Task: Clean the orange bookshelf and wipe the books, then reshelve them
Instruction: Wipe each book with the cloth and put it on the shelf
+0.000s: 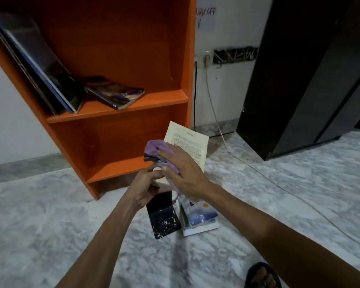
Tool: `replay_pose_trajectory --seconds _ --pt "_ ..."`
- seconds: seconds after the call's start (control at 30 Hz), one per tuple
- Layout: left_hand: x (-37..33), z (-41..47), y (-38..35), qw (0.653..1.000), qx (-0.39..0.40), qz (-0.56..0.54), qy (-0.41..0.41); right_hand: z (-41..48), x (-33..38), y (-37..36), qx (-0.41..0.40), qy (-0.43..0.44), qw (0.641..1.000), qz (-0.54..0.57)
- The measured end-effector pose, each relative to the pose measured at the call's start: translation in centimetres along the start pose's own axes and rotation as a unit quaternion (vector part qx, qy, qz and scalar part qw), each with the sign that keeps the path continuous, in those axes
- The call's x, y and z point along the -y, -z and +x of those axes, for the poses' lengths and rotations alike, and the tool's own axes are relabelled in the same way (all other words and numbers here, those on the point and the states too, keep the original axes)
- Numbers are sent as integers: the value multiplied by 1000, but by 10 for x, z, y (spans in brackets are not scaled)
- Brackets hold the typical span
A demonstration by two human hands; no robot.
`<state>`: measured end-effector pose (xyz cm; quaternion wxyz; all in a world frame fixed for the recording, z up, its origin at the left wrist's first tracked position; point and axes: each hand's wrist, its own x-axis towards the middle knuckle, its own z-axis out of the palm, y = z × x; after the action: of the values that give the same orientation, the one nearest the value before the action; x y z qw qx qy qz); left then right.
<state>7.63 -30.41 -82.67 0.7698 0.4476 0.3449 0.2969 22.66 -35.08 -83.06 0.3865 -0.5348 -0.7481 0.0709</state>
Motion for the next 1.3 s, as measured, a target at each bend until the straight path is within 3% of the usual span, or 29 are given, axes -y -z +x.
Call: replay_pose_trajectory --seconds 0.1,0.27,0.33,0.4,0.47,0.53,0.57,0.63,0.7,0.73,1.0,1.17,1.27,1.3 --pt "-8 -7 11 999 17 30 16 20 -16 6 -44 -33 998 4" --pt "-5 -15 7 1000 8 -7 18 43 -58 22 -81 -227 971 13" --pt "-5 -15 9 1000 6 -21 11 38 -74 32 -91 -320 943 -34" --pt "-12 -15 12 1000 0 -10 7 32 -77 42 -178 -389 904 -26" --pt "-18 -11 17 1000 -21 -2 6 35 -67 49 -267 -363 892 -20" --pt "-20 -7 16 999 -39 -2 8 42 -43 53 -310 -273 911 -19" --pt "-20 -4 14 999 -46 0 6 43 -26 52 -288 -214 933 -7" --pt "-20 -1 8 998 -55 -4 3 38 7 34 -164 -88 982 36" --pt "-19 -1 2 999 -48 -6 -9 27 26 10 -37 -22 998 38" --pt "-18 -4 0 999 -39 -2 -15 25 23 0 -24 -17 999 22" --pt "-30 -28 12 1000 29 0 -3 57 -17 16 -146 -152 976 53" --pt "-37 -32 15 999 48 -13 -14 79 -26 36 -143 -237 951 139" --pt "-40 -35 22 998 61 -19 -23 78 -44 39 -108 -338 929 106" --pt "-41 -36 24 997 65 -25 -24 73 -58 35 -114 -390 905 125"
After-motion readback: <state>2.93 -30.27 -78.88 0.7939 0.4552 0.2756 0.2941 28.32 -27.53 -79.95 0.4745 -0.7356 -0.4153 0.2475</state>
